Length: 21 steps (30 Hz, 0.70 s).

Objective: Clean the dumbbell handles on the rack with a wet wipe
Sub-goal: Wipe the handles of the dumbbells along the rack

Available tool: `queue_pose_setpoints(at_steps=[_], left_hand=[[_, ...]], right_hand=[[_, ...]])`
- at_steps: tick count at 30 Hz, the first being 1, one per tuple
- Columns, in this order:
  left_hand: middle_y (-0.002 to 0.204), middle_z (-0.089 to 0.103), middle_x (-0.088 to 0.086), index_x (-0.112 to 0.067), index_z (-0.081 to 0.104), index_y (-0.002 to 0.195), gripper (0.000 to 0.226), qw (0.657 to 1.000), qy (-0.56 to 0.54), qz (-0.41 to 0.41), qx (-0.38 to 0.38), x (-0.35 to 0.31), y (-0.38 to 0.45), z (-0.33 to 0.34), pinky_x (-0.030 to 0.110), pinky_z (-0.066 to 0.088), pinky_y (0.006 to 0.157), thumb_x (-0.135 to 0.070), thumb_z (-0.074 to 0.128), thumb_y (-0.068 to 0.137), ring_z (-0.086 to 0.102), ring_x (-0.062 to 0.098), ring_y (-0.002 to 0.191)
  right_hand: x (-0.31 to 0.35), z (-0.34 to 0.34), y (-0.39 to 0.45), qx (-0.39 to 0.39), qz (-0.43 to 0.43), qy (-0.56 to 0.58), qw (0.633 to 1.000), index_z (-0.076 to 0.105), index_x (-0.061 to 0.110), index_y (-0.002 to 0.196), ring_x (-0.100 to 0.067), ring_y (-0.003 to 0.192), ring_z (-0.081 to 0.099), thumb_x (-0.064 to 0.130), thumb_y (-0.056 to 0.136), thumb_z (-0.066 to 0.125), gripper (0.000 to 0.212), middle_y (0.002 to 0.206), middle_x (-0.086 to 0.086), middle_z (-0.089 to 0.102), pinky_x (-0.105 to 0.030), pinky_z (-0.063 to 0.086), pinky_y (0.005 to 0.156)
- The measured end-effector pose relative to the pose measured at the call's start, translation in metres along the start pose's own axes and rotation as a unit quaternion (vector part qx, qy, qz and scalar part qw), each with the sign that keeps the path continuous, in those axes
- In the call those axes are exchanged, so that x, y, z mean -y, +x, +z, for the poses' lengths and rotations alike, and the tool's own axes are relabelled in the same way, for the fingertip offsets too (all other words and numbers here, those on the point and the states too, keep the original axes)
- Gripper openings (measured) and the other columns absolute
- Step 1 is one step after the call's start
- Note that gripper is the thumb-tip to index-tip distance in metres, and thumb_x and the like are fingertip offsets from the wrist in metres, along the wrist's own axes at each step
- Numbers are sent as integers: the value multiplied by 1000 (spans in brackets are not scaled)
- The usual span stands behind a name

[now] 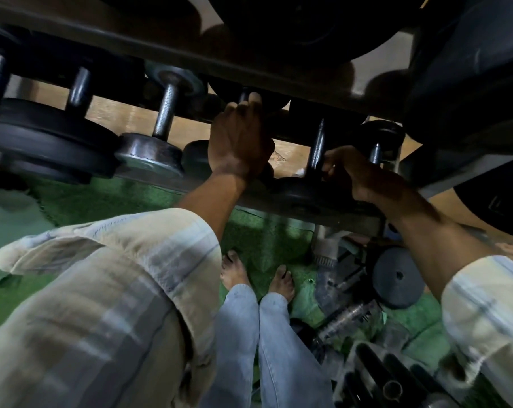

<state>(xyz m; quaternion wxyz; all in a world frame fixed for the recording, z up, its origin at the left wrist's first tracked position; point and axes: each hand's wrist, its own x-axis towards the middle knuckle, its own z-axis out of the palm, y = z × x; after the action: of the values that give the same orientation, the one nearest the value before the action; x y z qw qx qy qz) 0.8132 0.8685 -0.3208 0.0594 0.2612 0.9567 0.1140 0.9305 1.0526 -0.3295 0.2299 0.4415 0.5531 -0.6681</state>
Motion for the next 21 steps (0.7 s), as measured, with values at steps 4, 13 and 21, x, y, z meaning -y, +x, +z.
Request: queue_pose_setpoints(at_steps=[4,13,21], left_hand=[[102,69,12,-9,53,122,37,1000,-29,-9,-4,0,-1,1,42,46,73,-8,48,85,64,35,98],[101,70,14,-7,55,122,39,1000,-21,2,-22,1,-2,3,39,37,69,-7,48,84,64,38,99],[102,69,15,-8,58,118,35,999,-30,-8,-22,1,-3,1,37,33,70,-4,50,84,63,38,101]], right_hand=[[-29,-32,73,46,9,2,999,68,5,85,-34,70,59,22,71,67,22,84,-13,66,-34,50,67],[-7,1,61,67,56,18,996,72,8,124,-33,105,56,50,61,91,78,123,-16,67,-38,39,97],[-25,-8,54,84,23,-168,982,77,35,112,-8,110,70,59,80,77,39,116,14,74,-34,53,101]])
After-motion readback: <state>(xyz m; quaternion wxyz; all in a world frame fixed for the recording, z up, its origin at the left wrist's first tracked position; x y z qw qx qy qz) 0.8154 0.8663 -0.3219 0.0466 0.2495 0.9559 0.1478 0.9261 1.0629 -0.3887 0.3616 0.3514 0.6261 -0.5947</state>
